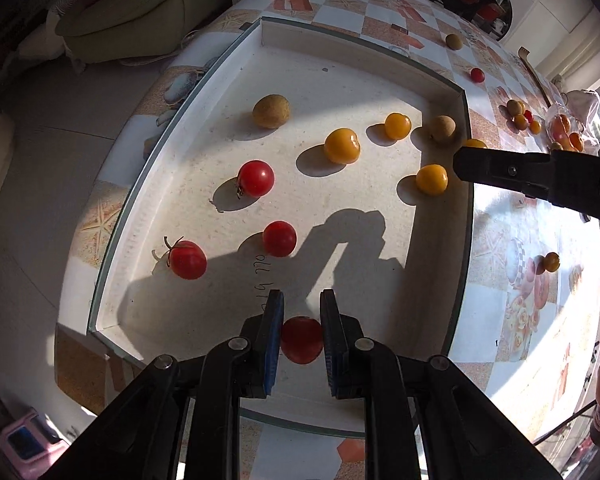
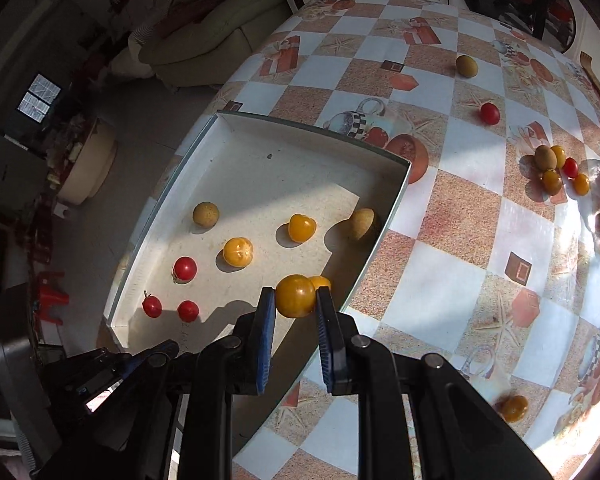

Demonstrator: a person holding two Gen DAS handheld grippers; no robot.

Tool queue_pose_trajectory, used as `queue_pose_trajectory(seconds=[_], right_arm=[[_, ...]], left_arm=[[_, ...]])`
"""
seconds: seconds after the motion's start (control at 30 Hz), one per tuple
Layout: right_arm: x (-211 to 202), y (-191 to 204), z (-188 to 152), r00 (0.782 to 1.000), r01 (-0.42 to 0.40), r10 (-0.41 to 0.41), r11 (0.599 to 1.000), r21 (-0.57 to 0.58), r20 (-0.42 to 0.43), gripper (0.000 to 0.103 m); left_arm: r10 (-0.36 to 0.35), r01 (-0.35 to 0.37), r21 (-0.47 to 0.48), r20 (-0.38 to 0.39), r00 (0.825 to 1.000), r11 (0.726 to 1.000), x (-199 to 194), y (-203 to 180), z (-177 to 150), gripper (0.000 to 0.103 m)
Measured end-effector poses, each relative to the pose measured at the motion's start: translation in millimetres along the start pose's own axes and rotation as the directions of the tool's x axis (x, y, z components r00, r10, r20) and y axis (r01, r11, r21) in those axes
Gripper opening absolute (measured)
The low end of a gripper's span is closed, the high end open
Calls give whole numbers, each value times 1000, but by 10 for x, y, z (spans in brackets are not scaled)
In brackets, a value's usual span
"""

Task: Organize fruits
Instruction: 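Carry the red and orange tomatoes in both tools over the white tray, then open both tools to release the tomatoes into the tray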

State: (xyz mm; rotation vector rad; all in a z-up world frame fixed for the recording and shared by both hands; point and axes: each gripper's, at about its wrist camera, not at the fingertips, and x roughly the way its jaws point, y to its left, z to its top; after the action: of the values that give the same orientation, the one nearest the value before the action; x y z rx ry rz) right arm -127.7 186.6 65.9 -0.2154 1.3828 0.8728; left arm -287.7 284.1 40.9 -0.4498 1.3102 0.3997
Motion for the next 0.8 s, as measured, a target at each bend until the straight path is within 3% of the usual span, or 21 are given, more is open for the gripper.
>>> queue_pose_trajectory(seconds=[0.53, 0.8], right_arm=[[643, 274, -77, 982, 65, -74, 996, -57, -175, 22], [641, 312, -85, 984, 69, -78, 996, -57, -163, 23]], left_arm=[[27, -27, 0, -4, 1000, 1000, 105, 111, -68, 20], [66, -66, 36, 2, 998, 997, 102, 8, -80, 21]])
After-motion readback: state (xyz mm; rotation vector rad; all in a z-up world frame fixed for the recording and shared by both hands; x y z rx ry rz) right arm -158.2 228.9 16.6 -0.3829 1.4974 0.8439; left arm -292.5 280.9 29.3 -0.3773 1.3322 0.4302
